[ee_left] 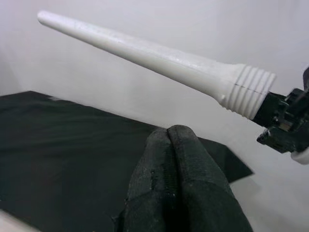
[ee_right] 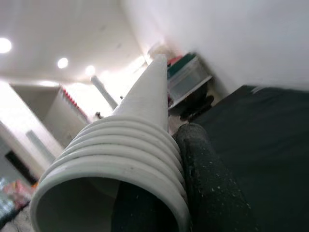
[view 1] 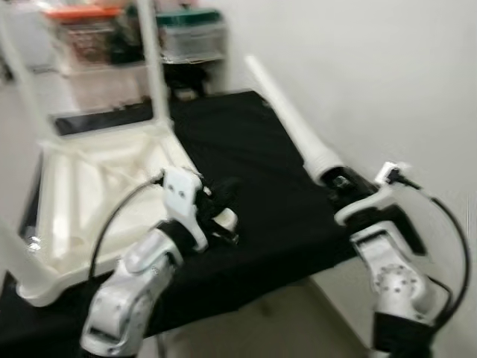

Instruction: Building children table

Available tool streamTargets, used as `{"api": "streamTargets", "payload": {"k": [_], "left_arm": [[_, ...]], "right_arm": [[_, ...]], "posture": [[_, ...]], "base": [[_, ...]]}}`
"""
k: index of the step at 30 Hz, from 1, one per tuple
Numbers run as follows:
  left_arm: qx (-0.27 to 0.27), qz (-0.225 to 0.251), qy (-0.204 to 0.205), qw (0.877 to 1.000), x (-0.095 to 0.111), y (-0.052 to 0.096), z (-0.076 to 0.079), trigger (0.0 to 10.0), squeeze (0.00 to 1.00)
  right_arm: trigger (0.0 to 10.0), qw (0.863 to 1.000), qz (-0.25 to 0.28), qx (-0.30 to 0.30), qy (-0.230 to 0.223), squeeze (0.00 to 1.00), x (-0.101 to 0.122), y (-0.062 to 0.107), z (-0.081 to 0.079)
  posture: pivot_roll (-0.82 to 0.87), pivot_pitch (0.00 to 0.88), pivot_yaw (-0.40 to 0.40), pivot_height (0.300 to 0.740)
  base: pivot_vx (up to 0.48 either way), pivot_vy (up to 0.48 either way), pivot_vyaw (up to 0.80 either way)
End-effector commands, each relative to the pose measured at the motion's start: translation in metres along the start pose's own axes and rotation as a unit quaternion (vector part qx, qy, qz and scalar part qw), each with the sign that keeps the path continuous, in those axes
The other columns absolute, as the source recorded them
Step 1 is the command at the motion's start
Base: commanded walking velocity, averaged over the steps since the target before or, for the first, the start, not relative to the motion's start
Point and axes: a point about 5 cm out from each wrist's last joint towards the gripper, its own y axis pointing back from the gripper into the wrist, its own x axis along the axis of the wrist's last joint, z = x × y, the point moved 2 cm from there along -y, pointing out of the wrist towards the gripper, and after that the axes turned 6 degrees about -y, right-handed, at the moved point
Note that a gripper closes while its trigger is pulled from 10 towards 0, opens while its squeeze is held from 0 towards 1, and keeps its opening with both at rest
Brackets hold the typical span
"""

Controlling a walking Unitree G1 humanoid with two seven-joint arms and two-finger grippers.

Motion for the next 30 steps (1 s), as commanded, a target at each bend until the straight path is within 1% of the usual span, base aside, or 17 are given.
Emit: {"api": "streamTargets", "payload": {"k": [1, 3, 4, 6, 7, 10, 11, 12, 13, 14, 17, 18, 20, 21, 23, 28, 30], "left_arm": [[-0.008, 0.005, 0.016, 1.0, 0.003, -0.002, 0.002, 10.0, 0.0], [-0.008, 0.008, 0.02, 1.0, 0.004, -0.002, 0.002, 10.0, 0.0], [-0.01, 0.021, 0.043, 0.999, 0.008, -0.002, 0.001, 10.0, 0.75], [-0.01, 0.021, 0.043, 0.999, 0.008, -0.002, 0.001, 10.0, 0.75], [-0.017, 0.04, 0.078, 0.996, 0.016, -0.001, -0.001, 10.0, 1.0], [-0.041, 0.11, 0.197, 0.973, 0.044, 0.0, -0.009, 10.0, 1.0], [-0.041, 0.11, 0.197, 0.973, 0.044, 0.0, -0.009, 10.0, 1.0], [-0.057, 0.135, 0.249, 0.957, 0.054, 0.001, -0.013, 10.0, 1.0], [-0.057, 0.135, 0.249, 0.957, 0.054, 0.001, -0.013, 10.0, 1.0], [-0.062, 0.142, 0.269, 0.951, 0.058, 0.002, -0.015, 10.0, 1.0], [-0.084, 0.165, 0.34, 0.922, 0.069, 0.002, -0.019, 10.0, 1.0], [-0.084, 0.165, 0.34, 0.922, 0.069, 0.002, -0.019, 10.0, 1.0], [-0.099, 0.184, 0.383, 0.9, 0.076, 0.005, -0.022, 10.0, 1.0], [-0.102, 0.186, 0.389, 0.896, 0.076, 0.006, -0.022, 10.0, 1.0], [-0.105, 0.189, 0.396, 0.892, 0.079, 0.009, -0.025, 10.0, 1.0], [-0.113, 0.193, 0.402, 0.888, 0.083, 0.013, -0.027, 10.0, 1.0], [-0.126, 0.195, 0.411, 0.882, 0.088, 0.017, -0.027, 10.0, 1.0]], "right_arm": [[10.0, 1.0, 0.014, 0.015, -0.002, 0.0, 0.007, 0.001, -0.004], [10.0, 1.0, 0.014, 0.018, -0.003, 0.0, 0.007, 0.001, -0.005], [10.0, 0.999, 0.017, 0.026, -0.014, 0.0, 0.008, 0.002, -0.006], [10.0, 0.999, 0.017, 0.026, -0.014, 0.0, 0.008, 0.002, -0.006], [10.0, 0.999, 0.022, 0.04, -0.026, 0.0, 0.009, 0.003, -0.009], [10.0, 0.993, 0.027, 0.094, -0.059, 0.0, 0.012, 0.007, -0.02], [10.0, 0.993, 0.027, 0.094, -0.059, 0.0, 0.012, 0.007, -0.02], [10.0, 0.99, 0.029, 0.117, -0.071, 0.0, 0.014, 0.009, -0.024], [10.0, 0.99, 0.029, 0.117, -0.071, 0.0, 0.014, 0.009, -0.024], [10.0, 0.988, 0.031, 0.128, -0.076, 0.0, 0.015, 0.01, -0.026], [10.0, 0.977, 0.025, 0.196, -0.083, 0.0, 0.02, 0.017, -0.04], [10.0, 0.977, 0.025, 0.196, -0.083, 0.0, 0.02, 0.017, -0.04], [10.0, 0.965, 0.02, 0.246, -0.083, 0.0, 0.026, 0.024, -0.049], [10.0, 0.964, 0.019, 0.253, -0.083, 0.0, 0.027, 0.025, -0.049], [10.0, 0.957, 0.025, 0.271, -0.097, 0.0, 0.034, 0.029, -0.051], [10.0, 0.951, 0.015, 0.297, -0.087, 0.0, 0.037, 0.035, -0.055], [10.0, 0.943, -0.003, 0.324, -0.081, 0.0, 0.037, 0.043, -0.059]], "posture": [[-0.06, 0.0, 0.007, 0.74], [-0.06, 0.0, 0.007, 0.74], [-0.06, 0.0, 0.007, 0.74], [-0.06, 0.0, 0.007, 0.74], [-0.06, 0.0, 0.009, 0.74], [-0.06, 0.0, 0.008, 0.74], [-0.06, 0.0, 0.008, 0.74], [-0.06, 0.0, 0.009, 0.74], [-0.06, 0.0, 0.009, 0.74], [-0.06, 0.0, 0.009, 0.74], [-0.06, 0.0, 0.012, 0.74], [-0.06, 0.0, 0.012, 0.74], [-0.06, 0.0, 0.013, 0.74], [-0.06, 0.0, 0.013, 0.74], [-0.06, 0.0, 0.011, 0.74], [-0.05, 0.0, 0.01, 0.74], [-0.05, 0.0, 0.009, 0.74]], "base": [[0.0, 0.0, -0.8], [0.0, 0.0, -0.8], [0.0, 0.0, -0.62], [0.0, 0.0, -0.62], [0.0, 0.0, 0.0], [0.0, 0.0, 0.0], [0.0, 0.0, 0.0], [0.0, 0.0, 0.0], [0.0, 0.0, 0.0], [0.0, 0.0, 0.0], [0.0, 0.0, 0.0], [0.0, 0.0, 0.0], [0.0, 0.0, 0.0], [0.0, 0.0, 0.0], [0.0, 0.0, 0.0], [0.0, 0.0, 0.0], [0.0, 0.0, 0.0]]}}
